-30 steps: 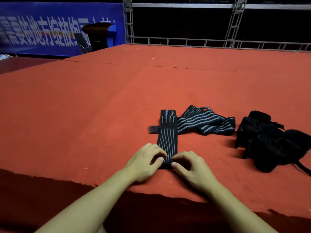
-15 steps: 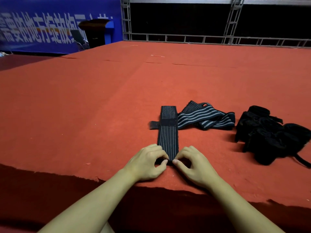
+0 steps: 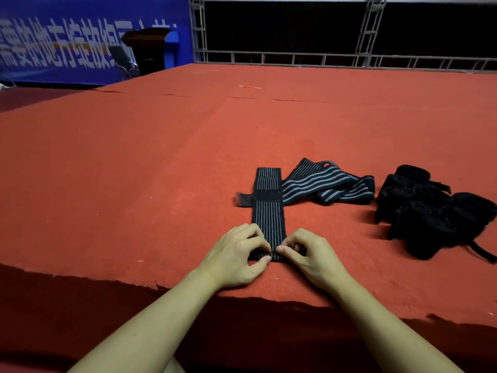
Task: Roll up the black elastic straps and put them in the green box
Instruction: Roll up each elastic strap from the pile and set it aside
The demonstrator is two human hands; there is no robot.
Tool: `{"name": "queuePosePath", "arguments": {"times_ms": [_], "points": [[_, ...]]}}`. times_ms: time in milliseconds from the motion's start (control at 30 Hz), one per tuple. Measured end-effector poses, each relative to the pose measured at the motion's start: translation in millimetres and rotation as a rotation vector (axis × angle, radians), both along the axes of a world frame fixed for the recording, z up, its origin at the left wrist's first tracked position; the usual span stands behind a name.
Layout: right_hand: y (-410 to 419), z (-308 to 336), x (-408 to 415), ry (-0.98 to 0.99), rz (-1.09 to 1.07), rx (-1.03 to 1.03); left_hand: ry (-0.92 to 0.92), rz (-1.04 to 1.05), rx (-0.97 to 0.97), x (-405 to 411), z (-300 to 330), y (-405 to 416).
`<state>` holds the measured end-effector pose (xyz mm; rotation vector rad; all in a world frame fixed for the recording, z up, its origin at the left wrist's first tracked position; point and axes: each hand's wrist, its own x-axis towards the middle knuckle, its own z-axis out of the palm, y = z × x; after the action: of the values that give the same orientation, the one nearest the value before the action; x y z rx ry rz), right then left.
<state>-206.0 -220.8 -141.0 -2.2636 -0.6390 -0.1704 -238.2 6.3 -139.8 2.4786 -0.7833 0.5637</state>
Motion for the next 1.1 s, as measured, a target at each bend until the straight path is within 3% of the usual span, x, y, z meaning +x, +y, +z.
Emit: {"name": "queuePosePath", "arguments": {"times_ms": [367,533,900,1033,1100], "points": [[-1,-5,-4,-0.076,0.023,-0.086,0.060,0.055,0.009,6,-6,1],[2,-2,4,0.091,-0.078,0.046,0.112,0.102,-0.085,9,-5,2],[11,-2,10,0.083,-0.214,-0.046,0.040,0.170,-0.044,12,-10,2],[8,-3,1,-0.006,-0.131,0.044,0.069,0.184,-0.039,14,-11,2],[7,-6,-1,-0.049,-0.062,-0.042,0.074,0.185,-0.039,16,-12,2]]}}
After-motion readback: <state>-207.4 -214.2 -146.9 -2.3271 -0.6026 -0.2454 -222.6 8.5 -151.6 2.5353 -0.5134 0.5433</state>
